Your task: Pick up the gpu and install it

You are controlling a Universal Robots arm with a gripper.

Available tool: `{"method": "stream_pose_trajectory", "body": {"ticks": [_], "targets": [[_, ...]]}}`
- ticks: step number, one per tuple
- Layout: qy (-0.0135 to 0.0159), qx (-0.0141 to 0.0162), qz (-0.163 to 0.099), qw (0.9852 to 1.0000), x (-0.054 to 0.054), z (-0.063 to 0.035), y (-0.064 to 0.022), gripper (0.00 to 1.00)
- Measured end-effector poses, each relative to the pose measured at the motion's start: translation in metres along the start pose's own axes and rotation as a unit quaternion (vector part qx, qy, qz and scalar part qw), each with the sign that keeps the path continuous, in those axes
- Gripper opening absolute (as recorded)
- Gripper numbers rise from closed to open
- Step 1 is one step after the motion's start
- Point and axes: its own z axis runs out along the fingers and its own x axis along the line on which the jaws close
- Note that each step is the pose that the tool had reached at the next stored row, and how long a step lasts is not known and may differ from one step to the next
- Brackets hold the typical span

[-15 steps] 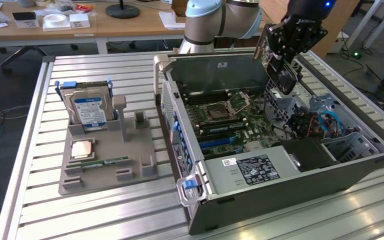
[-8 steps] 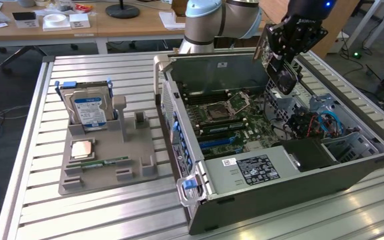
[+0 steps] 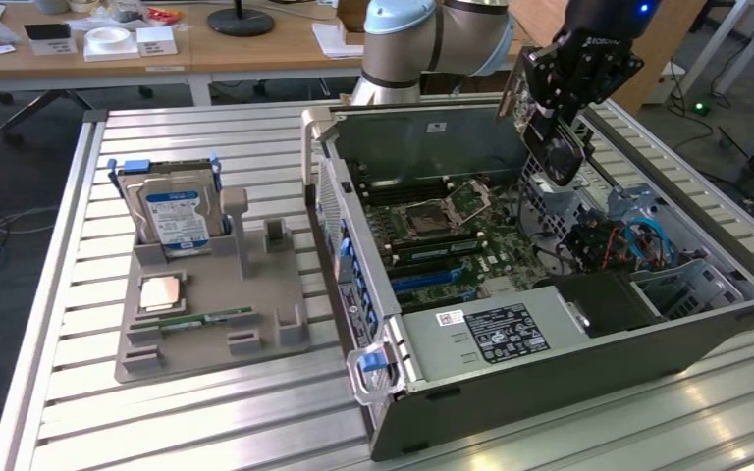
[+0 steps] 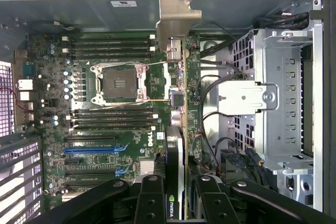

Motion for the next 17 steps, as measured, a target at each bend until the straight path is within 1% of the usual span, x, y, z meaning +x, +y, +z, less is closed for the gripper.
{"method": "stream_pose_trajectory", "body": {"ticks": [5,7,10,13,17], "targets": [[0.0002,0.0000,-0.004,1.0000,0.0001,0.0000,0.0000,0.27],[0.0006,-0.0002,-0.012,0.9999,0.0005,0.0000,0.0000,0.27],[0.0017,-0.0005,-0.032,0.9995,0.0008,0.0001,0.0000,0.27],[0.0029,-0.0009,-0.056,0.9984,0.0010,0.0003,-0.0001,0.27],[0.0048,-0.0015,-0.092,0.9958,0.0010,0.0007,-0.0001,0.27]]}}
